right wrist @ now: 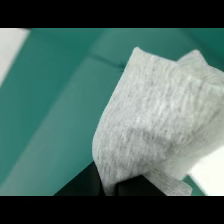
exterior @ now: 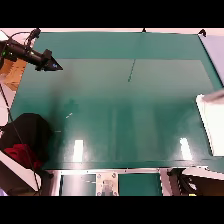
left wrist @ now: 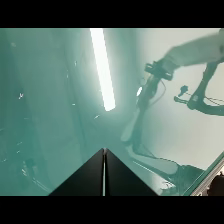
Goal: Fold the shirts.
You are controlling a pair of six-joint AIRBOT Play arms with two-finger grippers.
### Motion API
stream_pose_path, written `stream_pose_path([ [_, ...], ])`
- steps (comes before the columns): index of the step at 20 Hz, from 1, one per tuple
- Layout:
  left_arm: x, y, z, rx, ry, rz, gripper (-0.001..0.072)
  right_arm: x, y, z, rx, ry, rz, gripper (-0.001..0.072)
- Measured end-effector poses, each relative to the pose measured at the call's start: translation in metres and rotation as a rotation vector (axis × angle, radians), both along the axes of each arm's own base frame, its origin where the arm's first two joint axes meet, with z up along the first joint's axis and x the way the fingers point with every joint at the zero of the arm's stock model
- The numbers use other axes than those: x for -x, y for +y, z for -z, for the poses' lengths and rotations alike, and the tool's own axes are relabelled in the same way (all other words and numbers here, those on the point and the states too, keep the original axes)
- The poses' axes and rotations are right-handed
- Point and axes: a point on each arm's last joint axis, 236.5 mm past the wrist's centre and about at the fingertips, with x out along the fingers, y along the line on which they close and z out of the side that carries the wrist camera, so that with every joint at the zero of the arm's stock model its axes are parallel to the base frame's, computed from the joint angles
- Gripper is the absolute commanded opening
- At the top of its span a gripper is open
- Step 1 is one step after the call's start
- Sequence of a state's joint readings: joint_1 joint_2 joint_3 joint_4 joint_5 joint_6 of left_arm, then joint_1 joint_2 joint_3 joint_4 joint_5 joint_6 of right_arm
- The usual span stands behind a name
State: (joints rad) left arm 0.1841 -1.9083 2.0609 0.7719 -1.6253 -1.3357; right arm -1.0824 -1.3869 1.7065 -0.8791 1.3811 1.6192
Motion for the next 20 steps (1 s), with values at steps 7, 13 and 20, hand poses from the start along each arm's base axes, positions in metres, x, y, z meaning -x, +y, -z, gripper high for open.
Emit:
stream_pose_path([
  [7, 0.008, -0.002, 0.007, 0.005, 0.036, 0.019, 0.0022, 0.107, -0.020, 0.084, -0.058, 0.346, 0.210, 0.0016],
  [13, 0.013, -0.003, 0.010, 0.008, 0.058, 0.031, 0.0022, 0.161, -0.014, 0.130, -0.088, 0.576, 0.259, 0.0016],
  [20, 0.012, -0.003, 0.010, 0.008, 0.056, 0.029, 0.0022, 0.111, -0.025, 0.100, -0.047, 0.347, 0.251, 0.0017],
])
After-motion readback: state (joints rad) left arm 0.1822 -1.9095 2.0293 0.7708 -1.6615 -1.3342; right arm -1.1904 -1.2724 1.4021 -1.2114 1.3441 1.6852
